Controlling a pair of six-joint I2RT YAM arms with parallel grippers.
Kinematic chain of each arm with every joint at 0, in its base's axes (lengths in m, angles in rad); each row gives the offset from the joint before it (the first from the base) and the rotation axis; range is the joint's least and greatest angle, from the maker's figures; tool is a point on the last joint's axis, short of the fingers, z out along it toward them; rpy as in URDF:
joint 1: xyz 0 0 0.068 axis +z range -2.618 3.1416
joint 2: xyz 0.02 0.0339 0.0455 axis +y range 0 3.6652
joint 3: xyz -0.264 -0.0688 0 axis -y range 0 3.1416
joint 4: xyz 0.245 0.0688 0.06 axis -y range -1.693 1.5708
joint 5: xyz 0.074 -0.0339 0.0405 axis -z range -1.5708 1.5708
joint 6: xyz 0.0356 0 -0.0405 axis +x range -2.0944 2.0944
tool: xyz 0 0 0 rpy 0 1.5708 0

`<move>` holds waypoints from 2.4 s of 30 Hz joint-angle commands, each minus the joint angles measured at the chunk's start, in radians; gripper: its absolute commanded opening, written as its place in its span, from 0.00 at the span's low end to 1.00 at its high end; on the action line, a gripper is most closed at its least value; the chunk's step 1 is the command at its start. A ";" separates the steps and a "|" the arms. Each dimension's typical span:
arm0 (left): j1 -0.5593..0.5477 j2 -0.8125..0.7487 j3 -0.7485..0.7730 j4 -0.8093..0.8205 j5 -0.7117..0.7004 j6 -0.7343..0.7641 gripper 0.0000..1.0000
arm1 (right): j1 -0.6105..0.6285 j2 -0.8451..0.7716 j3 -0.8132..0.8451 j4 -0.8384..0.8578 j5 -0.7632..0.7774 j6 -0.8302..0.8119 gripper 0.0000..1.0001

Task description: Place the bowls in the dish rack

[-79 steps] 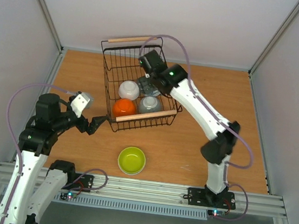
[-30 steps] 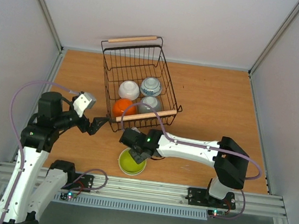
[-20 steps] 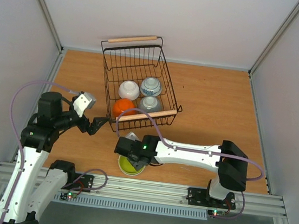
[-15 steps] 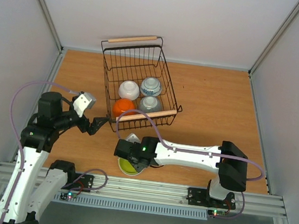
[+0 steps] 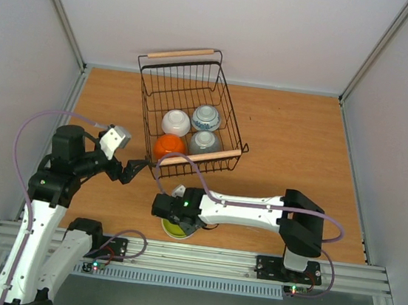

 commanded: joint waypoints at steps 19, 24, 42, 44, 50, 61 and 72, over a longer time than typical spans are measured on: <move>-0.001 -0.022 -0.010 0.025 0.022 0.011 0.99 | 0.050 0.092 0.111 -0.142 0.127 0.075 0.26; -0.001 -0.024 -0.010 0.024 0.024 0.010 0.99 | 0.053 0.105 0.120 -0.171 0.146 0.091 0.23; -0.001 -0.026 -0.010 0.028 0.025 0.007 0.99 | 0.081 0.139 0.165 -0.252 0.189 0.127 0.04; -0.001 -0.025 -0.009 0.028 0.025 0.008 0.99 | 0.085 0.139 0.170 -0.264 0.201 0.130 0.02; -0.002 -0.026 -0.009 0.026 0.024 0.007 0.99 | 0.091 0.117 0.184 -0.295 0.242 0.141 0.01; -0.001 -0.029 -0.010 0.030 0.024 0.008 0.99 | 0.098 0.082 0.194 -0.300 0.246 0.163 0.17; -0.001 -0.031 -0.012 0.029 0.025 0.010 0.99 | 0.108 0.109 0.187 -0.264 0.221 0.150 0.33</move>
